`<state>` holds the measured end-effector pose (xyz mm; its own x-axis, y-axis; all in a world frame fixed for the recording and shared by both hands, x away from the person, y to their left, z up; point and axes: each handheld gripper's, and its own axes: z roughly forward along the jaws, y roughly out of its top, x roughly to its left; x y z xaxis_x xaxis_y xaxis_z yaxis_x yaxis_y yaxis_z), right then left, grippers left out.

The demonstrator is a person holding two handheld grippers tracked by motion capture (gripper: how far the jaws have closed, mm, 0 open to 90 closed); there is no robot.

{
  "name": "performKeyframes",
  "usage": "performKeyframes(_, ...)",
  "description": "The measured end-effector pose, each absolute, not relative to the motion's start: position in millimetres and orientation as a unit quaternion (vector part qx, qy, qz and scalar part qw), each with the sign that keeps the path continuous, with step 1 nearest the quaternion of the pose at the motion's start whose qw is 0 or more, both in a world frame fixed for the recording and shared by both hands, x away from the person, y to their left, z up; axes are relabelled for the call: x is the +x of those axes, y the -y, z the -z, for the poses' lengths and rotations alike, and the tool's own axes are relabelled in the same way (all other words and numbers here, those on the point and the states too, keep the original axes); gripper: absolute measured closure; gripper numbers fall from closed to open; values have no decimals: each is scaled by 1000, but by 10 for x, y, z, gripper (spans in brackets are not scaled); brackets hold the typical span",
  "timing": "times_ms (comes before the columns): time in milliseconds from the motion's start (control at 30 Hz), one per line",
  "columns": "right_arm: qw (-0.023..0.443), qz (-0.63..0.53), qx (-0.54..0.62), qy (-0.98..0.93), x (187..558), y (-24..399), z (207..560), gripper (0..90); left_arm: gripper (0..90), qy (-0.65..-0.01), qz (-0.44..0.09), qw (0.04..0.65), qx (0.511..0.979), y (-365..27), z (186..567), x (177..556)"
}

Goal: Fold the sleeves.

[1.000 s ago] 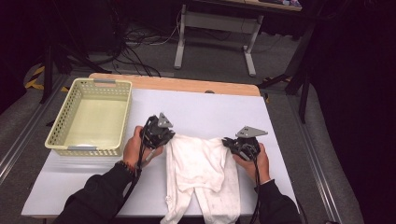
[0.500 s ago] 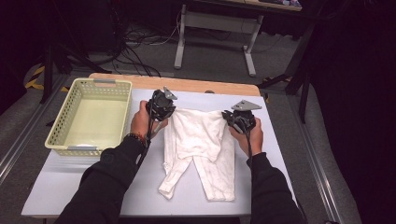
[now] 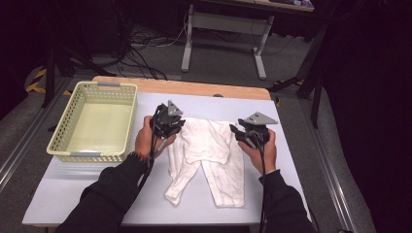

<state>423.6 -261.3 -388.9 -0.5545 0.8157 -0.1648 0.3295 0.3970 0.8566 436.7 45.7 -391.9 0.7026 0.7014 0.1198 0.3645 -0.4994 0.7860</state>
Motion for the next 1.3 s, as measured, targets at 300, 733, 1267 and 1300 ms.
performKeyframes(300, 225, -459, 259, -820, 3302, 2310, 3933, 674, 767, -267, -204, 389, 858, -894, 4198, 3451)
performKeyframes(733, 110, -427, 109, -891, 2802, 1239, 4326, 632, 734, -281, -199, 407, 846, -1536, 4381, 2844)
performKeyframes(1267, 122, -399, 111, -902, 2982, 1241, 4383, 884, 658, -253, -190, 396, 862, -1402, 4462, 2879)
performKeyframes(1300, 117, -398, 108, -904, 2976, 1246, 4376, 854, 655, -255, -187, 399, 861, -1403, 4467, 2882)
